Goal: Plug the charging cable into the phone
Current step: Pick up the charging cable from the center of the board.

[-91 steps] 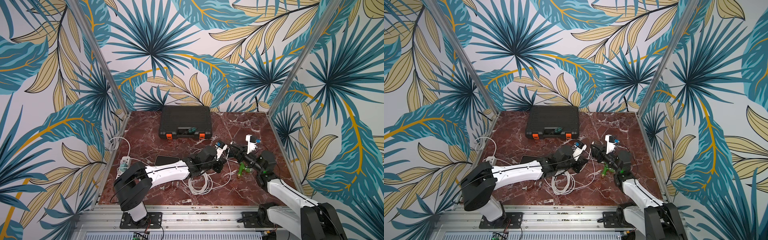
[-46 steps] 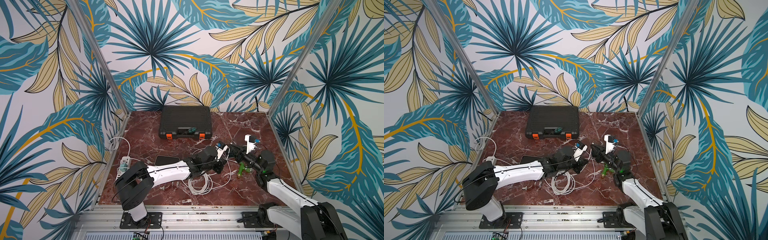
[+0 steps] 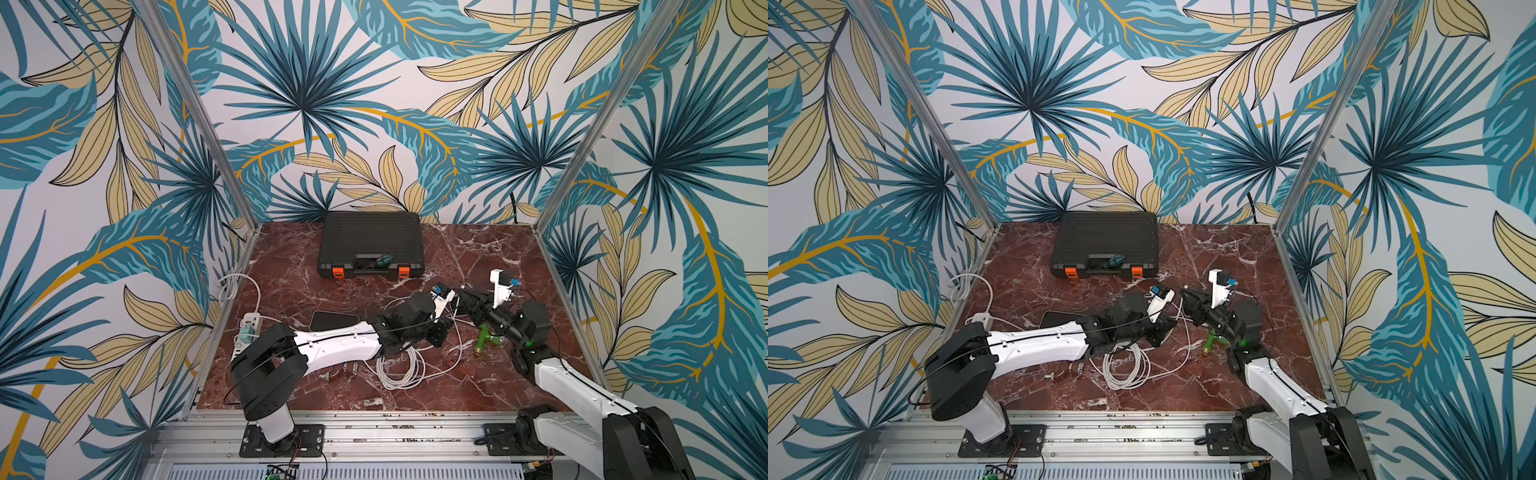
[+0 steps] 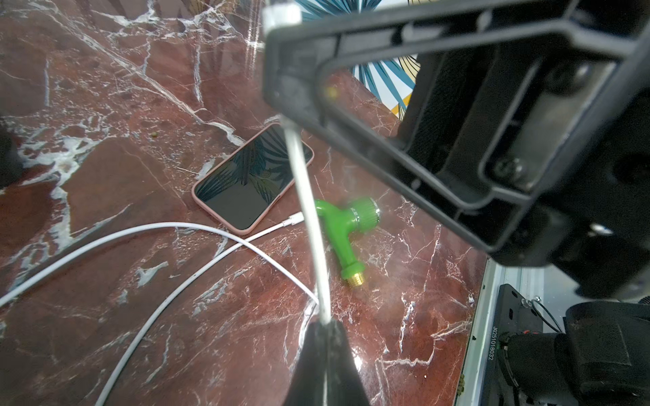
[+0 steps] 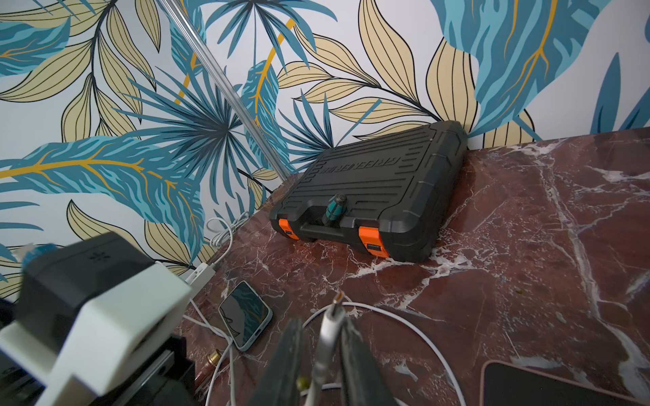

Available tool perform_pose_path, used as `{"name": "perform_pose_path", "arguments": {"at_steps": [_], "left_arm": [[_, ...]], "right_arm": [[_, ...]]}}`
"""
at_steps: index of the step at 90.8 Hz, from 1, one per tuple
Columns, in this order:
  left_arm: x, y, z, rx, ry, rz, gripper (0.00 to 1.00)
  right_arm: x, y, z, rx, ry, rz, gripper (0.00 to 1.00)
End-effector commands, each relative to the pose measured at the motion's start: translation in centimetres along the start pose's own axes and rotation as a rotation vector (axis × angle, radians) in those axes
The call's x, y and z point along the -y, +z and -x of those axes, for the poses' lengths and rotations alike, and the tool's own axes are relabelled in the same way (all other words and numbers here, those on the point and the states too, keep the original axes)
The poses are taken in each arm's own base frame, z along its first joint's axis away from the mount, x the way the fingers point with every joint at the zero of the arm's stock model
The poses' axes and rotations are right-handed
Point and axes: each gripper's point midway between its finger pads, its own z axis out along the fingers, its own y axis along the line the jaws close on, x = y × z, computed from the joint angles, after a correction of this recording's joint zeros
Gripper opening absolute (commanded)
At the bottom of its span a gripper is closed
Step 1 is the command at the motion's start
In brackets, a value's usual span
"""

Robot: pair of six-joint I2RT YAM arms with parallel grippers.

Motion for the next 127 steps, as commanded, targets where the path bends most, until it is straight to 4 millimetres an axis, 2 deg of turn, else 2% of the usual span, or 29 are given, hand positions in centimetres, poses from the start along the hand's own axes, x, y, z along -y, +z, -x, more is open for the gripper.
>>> {"name": "perform_pose_path", "arguments": {"at_steps": [1, 96, 127], "left_arm": [[0.3, 0.3, 0.9, 0.033, 0.005, -0.004, 0.0], [0.4, 0.4, 1.1, 0.039, -0.001, -0.008, 0.0], [0.4, 0.5, 1.0, 0.038, -0.006, -0.008, 0.0]], "right_arm": [[0.1, -0.3, -0.9, -0.016, 0.005, -0.007, 0.22], [0.7, -0.3, -2.5, -0.051, 0.039, -0.02, 0.22], [0.7, -0.4, -1.9, -0.026, 0.033, -0.033, 0.2]]}}
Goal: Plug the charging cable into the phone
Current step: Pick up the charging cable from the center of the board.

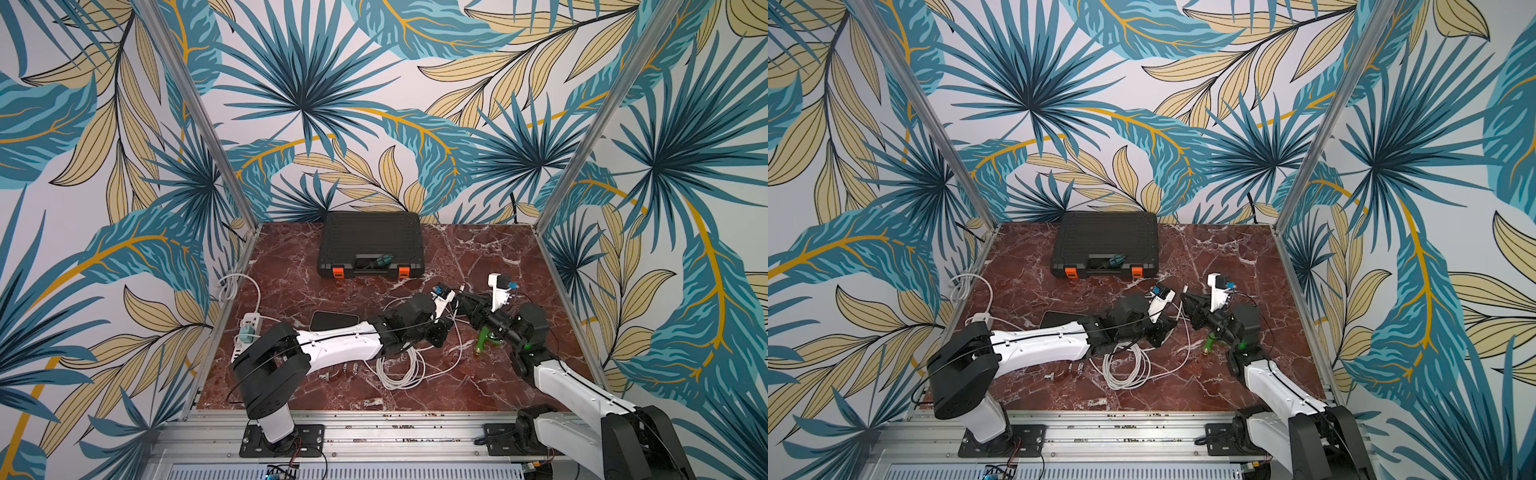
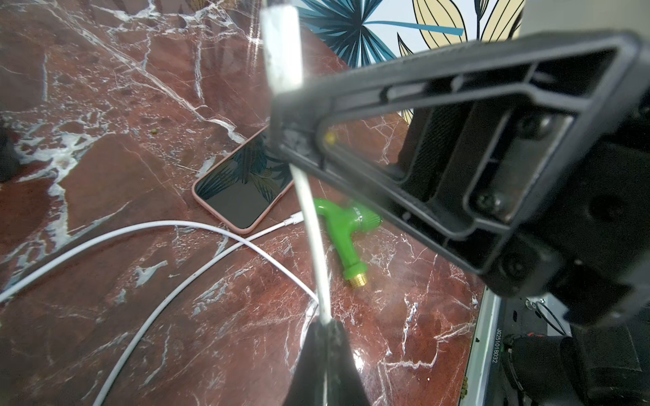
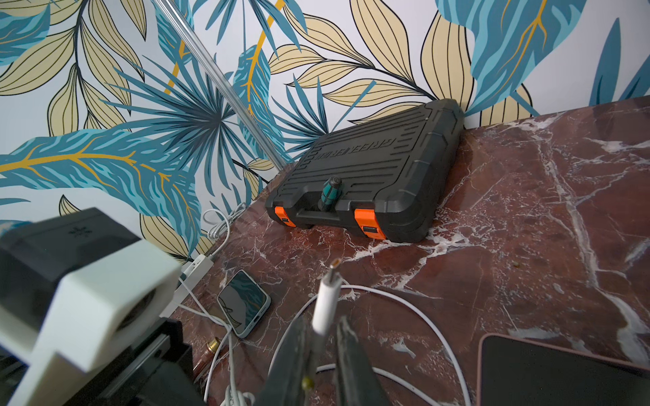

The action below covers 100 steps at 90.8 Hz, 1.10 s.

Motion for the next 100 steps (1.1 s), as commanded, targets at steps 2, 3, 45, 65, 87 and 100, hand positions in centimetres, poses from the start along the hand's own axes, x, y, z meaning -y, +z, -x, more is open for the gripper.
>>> {"name": "perform_pose_path", "arguments": {"at_steps": [2, 3, 45, 65, 87, 100], "left_arm": [[0.59, 0.16, 1.22, 0.04, -0.003, -0.014, 0.0], [0.59, 0.16, 1.2, 0.04, -0.003, -0.014, 0.0], [0.62, 0.26, 1.03, 0.038, -0.006, -0.015, 0.0], [0.56, 0.34, 0.9, 0.035, -0.007, -0.015, 0.0], [0.62, 0.45, 0.68, 0.03, -0.008, -0.017, 0.0], [0.72, 0.55, 0.63, 0.028, -0.011, -0.023, 0.0]], "right_arm": [[0.13, -0.19, -0.22, 0.011, 0.005, -0.012, 0.19], [0.09, -0.19, -0.18, 0.012, 0.004, -0.011, 0.19], [-0.08, -0.03, 0.08, 0.018, 0.004, -0.005, 0.19], [-0.12, 0.0, 0.16, 0.02, 0.002, -0.005, 0.18], [-0.12, 0.13, 0.3, 0.023, 0.006, -0.006, 0.14], [-0.32, 0.11, 0.52, 0.031, 0.004, 0.0, 0.05]]}}
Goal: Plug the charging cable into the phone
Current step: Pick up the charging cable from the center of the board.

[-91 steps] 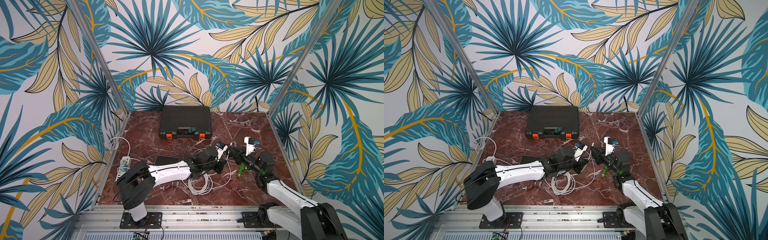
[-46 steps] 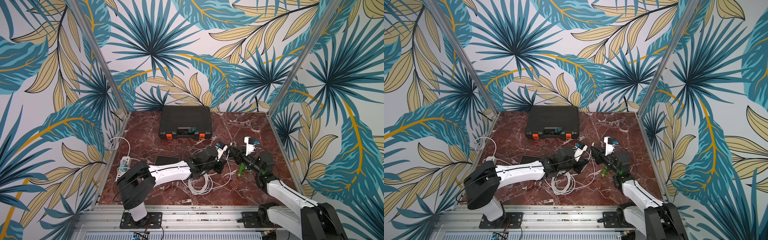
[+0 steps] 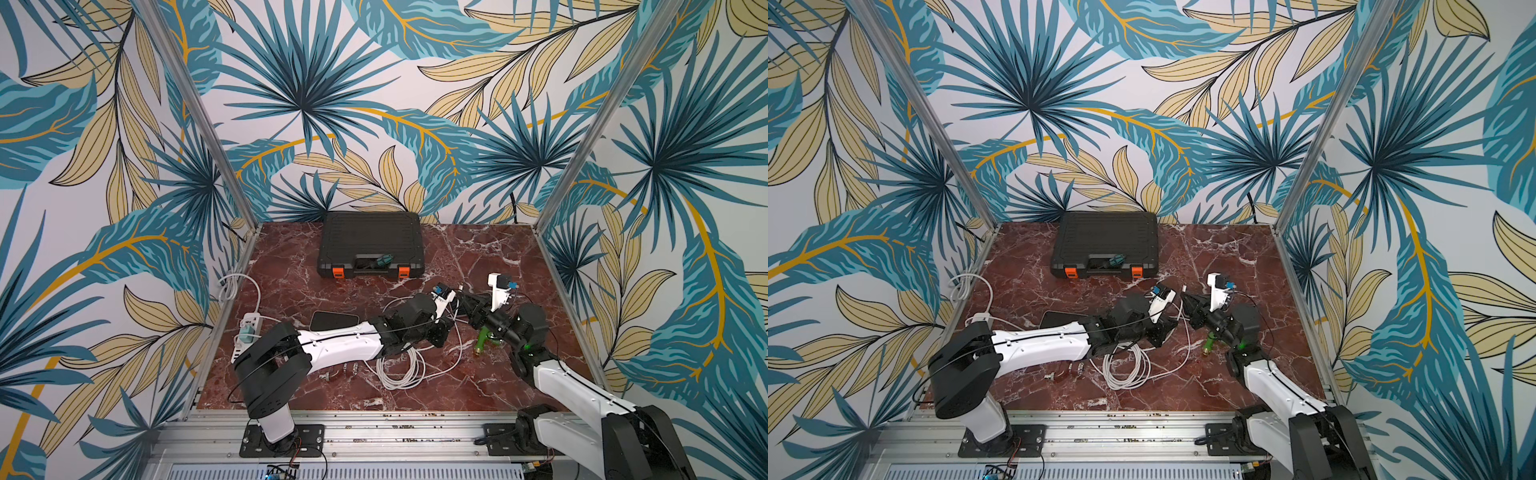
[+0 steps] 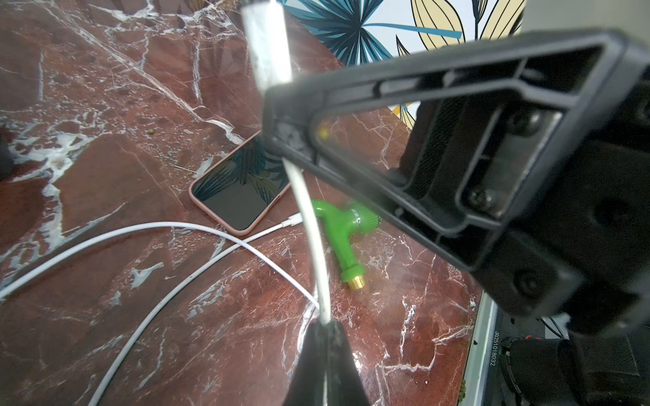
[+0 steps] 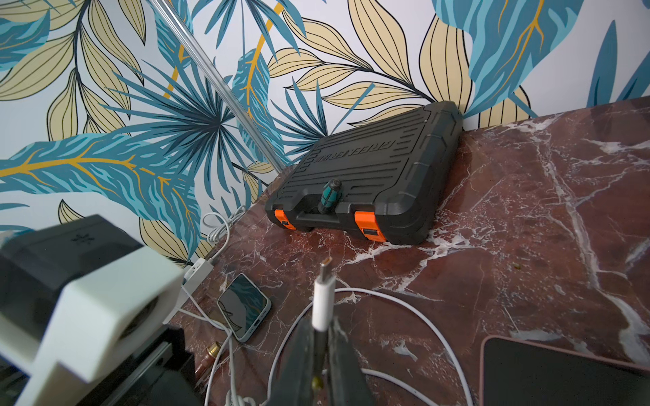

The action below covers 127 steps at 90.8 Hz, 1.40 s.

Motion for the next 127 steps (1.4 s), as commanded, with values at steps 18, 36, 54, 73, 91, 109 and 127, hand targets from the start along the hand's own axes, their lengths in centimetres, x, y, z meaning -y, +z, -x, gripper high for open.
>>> {"name": "perform_pose_path", "arguments": {"at_steps": [18, 36, 54, 73, 91, 109, 127], "left_arm": [[0.8, 0.3, 0.6, 0.023, 0.0, -0.028, 0.0], [0.9, 0.1, 0.5, 0.028, 0.002, -0.037, 0.16], [1.1, -1.4, 0.7, 0.045, -0.011, -0.042, 0.67], [1.7, -6.1, 1.3, 0.11, -0.05, -0.074, 0.75], [-2.2, -12.2, 1.3, 0.16, -0.224, 0.113, 0.77], [-12.2, -20.5, -2.2, 0.18, -0.579, 0.578, 0.88], [-19.0, -26.5, -7.0, 0.213, -0.869, 0.878, 0.89]], "right_arm": [[-0.4, -0.1, 0.5, 0.03, -0.02, 0.01, 0.0], [-1.4, -0.6, 0.9, 0.052, -0.057, 0.052, 0.0], [-3.1, -1.3, 1.4, 0.069, -0.126, 0.121, 0.0], [-5.3, -2.3, 2.2, 0.111, -0.212, 0.208, 0.0], [-7.5, -2.8, 2.5, 0.11, -0.281, 0.314, 0.0], [-8.9, -2.7, 2.8, 0.091, -0.286, 0.395, 0.0], [-8.9, -2.4, 2.6, 0.07, -0.267, 0.408, 0.0]]}}
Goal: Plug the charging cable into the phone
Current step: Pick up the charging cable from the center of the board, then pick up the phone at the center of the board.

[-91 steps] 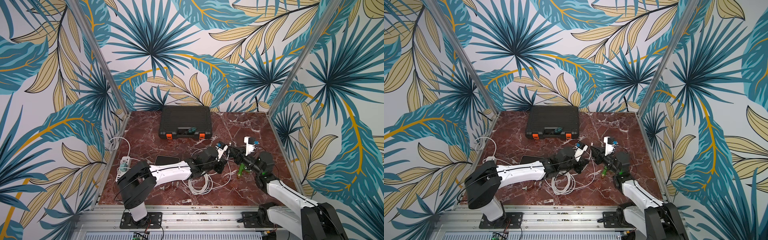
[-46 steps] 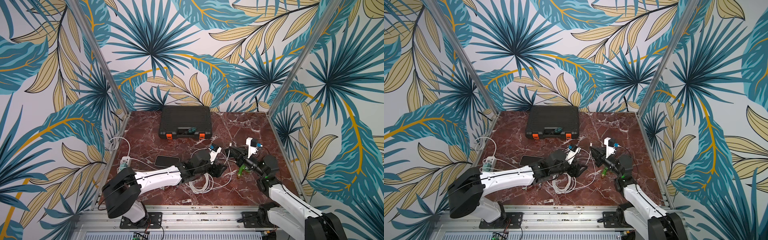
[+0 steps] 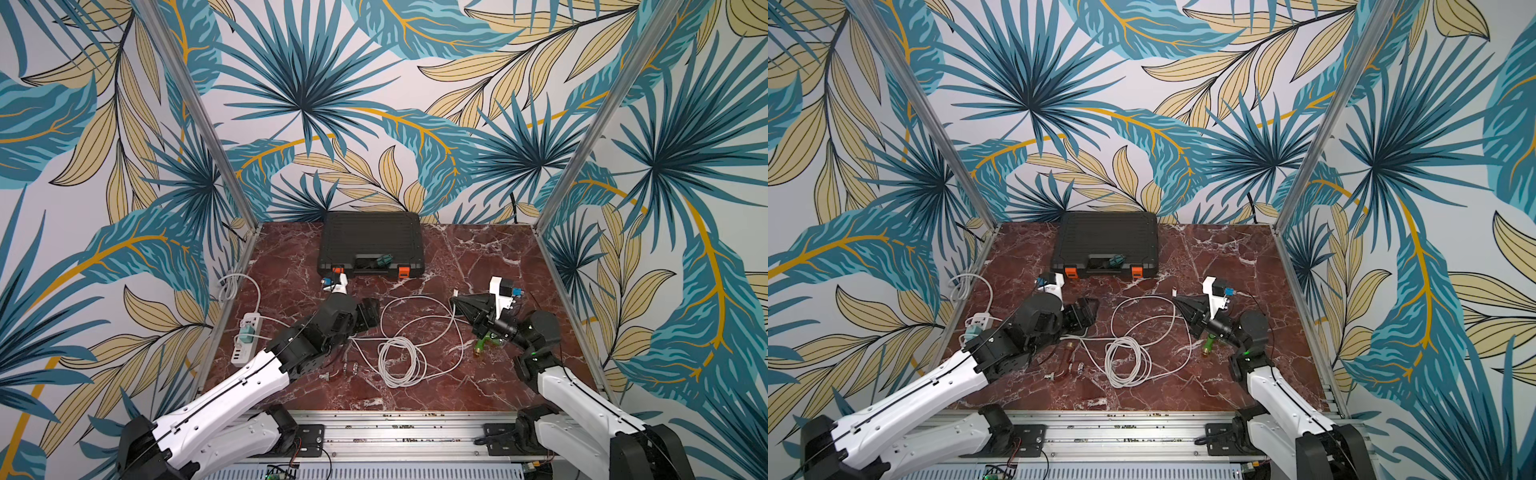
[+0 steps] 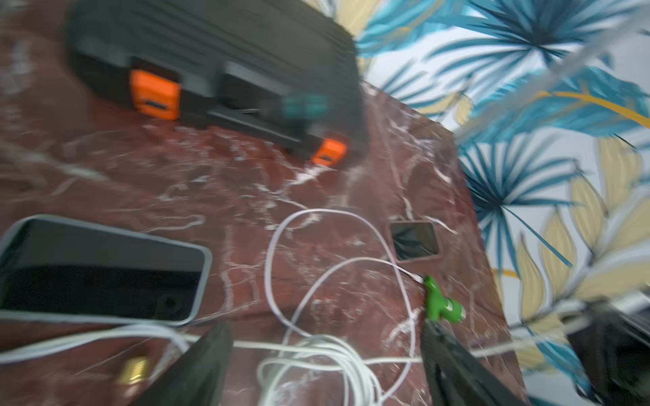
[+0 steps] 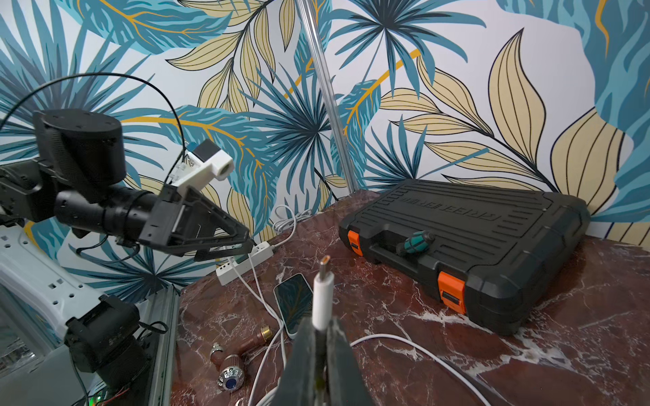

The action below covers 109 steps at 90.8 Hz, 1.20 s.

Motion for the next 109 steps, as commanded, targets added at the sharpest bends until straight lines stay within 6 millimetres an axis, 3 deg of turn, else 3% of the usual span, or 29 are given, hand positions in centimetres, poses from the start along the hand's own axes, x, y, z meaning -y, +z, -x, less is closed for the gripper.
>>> {"name": "perform_pose_path", "arguments": {"at_steps": [1, 8, 20, 42, 52, 85, 109], "left_arm": [[-9.1, -0.4, -1.2, -0.018, -0.173, 0.333, 0.89], [-11.3, 0.3, -1.5, -0.04, -0.275, 0.413, 0.9], [-12.6, 2.5, -1.8, -0.069, -0.369, 0.502, 0.91], [-12.0, 8.2, -2.1, -0.18, -0.398, 0.645, 0.93], [-12.2, 9.7, -2.5, -0.227, -0.384, 0.712, 0.95], [-13.9, 8.4, -3.1, -0.185, -0.483, 0.843, 0.99], [-14.1, 10.2, -3.9, -0.197, -0.509, 0.847, 1.0]], "right_arm": [[-1.0, 0.2, 0.8, 0.012, -0.022, 0.053, 0.0], [-0.8, 0.3, 0.6, 0.005, -0.011, 0.052, 0.0], [-0.6, 0.4, 0.2, -0.004, 0.001, 0.049, 0.0], [-0.6, 0.4, -0.2, -0.016, 0.019, 0.045, 0.0], [-0.7, 0.4, -0.3, -0.02, 0.018, 0.04, 0.0], [-0.7, 0.3, -0.4, -0.012, 0.028, 0.032, 0.0], [-0.7, 0.2, -0.6, -0.02, 0.025, 0.026, 0.0]]}}
